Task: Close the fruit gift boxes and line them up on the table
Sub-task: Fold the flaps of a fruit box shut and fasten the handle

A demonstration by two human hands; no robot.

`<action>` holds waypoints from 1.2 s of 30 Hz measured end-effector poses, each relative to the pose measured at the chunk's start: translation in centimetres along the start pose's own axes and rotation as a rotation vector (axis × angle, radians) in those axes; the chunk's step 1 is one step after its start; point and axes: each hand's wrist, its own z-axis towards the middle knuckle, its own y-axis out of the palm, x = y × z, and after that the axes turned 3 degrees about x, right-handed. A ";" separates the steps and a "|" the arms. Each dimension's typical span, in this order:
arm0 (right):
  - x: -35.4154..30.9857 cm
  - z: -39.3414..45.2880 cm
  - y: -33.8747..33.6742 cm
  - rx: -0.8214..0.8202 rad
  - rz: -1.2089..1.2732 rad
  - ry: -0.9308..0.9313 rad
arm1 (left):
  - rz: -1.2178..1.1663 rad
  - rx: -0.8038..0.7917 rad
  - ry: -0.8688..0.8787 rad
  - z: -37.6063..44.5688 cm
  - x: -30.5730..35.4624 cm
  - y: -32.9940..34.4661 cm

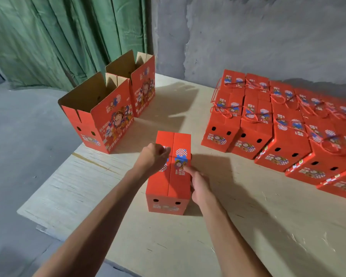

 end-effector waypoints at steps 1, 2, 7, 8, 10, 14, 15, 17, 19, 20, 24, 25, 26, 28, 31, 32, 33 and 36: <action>-0.6 0.2 0.1 0.012 0.010 -0.022 | -0.047 -0.017 0.024 -0.2 0.8 0.1; -1.2 0.2 0.1 0.028 -0.009 -0.046 | -0.102 -0.041 0.039 -0.3 1.5 0.3; -1.3 -0.9 0.8 0.068 -0.154 -0.322 | -0.158 -0.052 0.148 -0.5 3.2 1.3; -1.3 -1.4 0.7 0.055 -0.200 -0.388 | -0.120 -0.032 0.185 -0.3 3.2 1.4; -1.8 -2.3 1.1 -0.005 -0.302 -0.503 | -0.084 -0.016 0.221 0.0 3.3 1.4; -4.1 -3.6 3.9 -0.107 -0.355 -0.512 | -0.045 0.018 0.280 0.6 4.0 0.4; -4.7 -3.8 4.4 -0.110 -0.369 -0.492 | -0.059 0.035 0.259 0.9 4.1 0.0; -5.7 -4.2 5.4 -0.125 -0.387 -0.478 | -0.115 0.058 0.193 1.6 4.4 -1.0; -6.6 -4.6 6.4 -0.140 -0.354 -0.463 | -0.133 0.074 0.166 2.1 4.8 -2.2; -7.0 -4.7 6.9 -0.137 -0.329 -0.457 | -0.119 0.077 0.178 2.3 5.0 -2.8; -9.2 -4.7 8.4 -0.134 -0.327 -0.382 | -0.009 0.017 0.264 2.7 5.2 -4.9; -9.9 -4.5 8.6 -0.122 -0.367 -0.361 | 0.009 0.008 0.274 2.8 5.0 -5.4; -10.6 -4.4 9.0 -0.108 -0.403 -0.350 | 0.018 0.004 0.274 3.0 5.0 -5.7; -11.6 -4.0 9.8 -0.094 -0.428 -0.362 | -0.003 0.015 0.274 3.3 4.7 -6.2; -12.9 -3.7 11.4 -0.053 -0.385 -0.412 | -0.060 0.053 0.299 3.9 4.5 -6.2; -13.6 -3.5 11.9 -0.038 -0.359 -0.431 | -0.079 0.058 0.307 4.2 4.5 -6.1; -14.3 -3.3 12.3 -0.028 -0.340 -0.448 | -0.095 0.059 0.312 4.5 4.5 -5.9; -17.2 -2.7 13.2 -0.012 -0.320 -0.495 | -0.089 0.070 0.278 5.6 4.3 -5.2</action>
